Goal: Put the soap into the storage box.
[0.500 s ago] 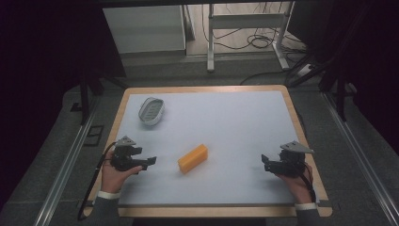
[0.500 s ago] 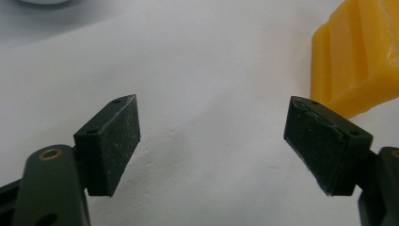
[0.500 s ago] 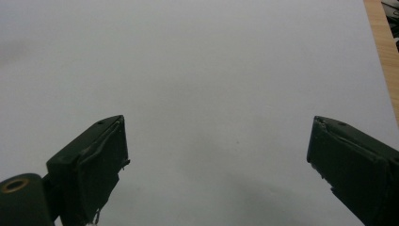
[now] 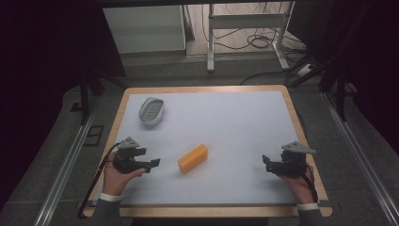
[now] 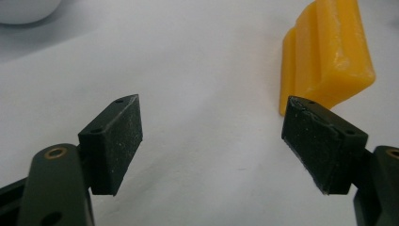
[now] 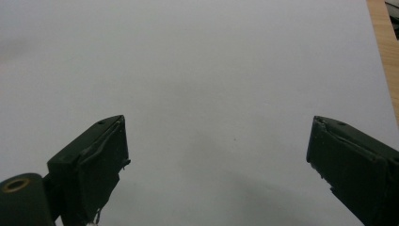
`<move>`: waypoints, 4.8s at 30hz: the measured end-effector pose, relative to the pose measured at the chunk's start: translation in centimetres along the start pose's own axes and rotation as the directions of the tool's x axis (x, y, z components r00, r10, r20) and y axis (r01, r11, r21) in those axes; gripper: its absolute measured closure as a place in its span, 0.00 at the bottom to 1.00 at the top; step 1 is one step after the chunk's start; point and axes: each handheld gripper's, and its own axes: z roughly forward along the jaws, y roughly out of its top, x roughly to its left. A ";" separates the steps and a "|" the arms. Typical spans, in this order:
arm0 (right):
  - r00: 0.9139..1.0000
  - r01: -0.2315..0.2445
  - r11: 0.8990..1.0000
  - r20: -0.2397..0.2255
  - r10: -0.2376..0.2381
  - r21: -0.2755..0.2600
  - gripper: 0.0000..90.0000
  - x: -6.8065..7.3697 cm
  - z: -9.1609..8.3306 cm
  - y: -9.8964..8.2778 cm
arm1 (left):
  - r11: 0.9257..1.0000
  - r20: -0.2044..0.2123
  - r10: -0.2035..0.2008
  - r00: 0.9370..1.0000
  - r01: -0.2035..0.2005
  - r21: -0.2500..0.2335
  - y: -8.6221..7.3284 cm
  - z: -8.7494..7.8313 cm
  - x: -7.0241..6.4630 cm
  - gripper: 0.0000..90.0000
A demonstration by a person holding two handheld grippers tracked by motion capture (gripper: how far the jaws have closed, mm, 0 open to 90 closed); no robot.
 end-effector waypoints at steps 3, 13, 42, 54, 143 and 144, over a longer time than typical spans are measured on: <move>1.000 0.004 1.000 -0.001 -0.004 0.002 0.07 0.0 0.0 0.0 | 1.000 -0.009 0.004 1.000 -0.004 0.000 0.2 -0.2 -0.3 0.24; 0.999 -0.043 0.999 -0.025 0.043 -0.015 0.07 -0.7 -0.7 0.0 | 0.999 -0.015 0.031 0.999 -0.031 0.016 2.0 -0.7 -0.9 0.25; 0.997 -0.073 0.997 -0.004 0.073 -0.008 0.07 -1.3 -1.0 -0.2 | 0.991 0.028 0.128 0.991 -0.130 0.042 6.4 -0.5 -3.6 0.24; 0.998 -0.069 0.998 0.004 0.069 0.002 0.07 -1.5 -0.9 -0.4 | 0.978 0.045 0.183 0.982 -0.186 0.097 7.5 1.0 -5.5 0.24; 0.996 -0.074 0.997 0.050 0.072 0.026 0.07 -2.1 -0.7 -0.9 | 0.948 0.073 0.230 0.970 -0.240 0.209 9.6 7.2 -8.6 0.68; 0.996 -0.076 0.997 0.050 0.074 0.028 0.07 -2.1 -0.6 -0.9 | 0.948 0.069 0.229 0.971 -0.239 0.210 9.7 7.2 -8.5 0.68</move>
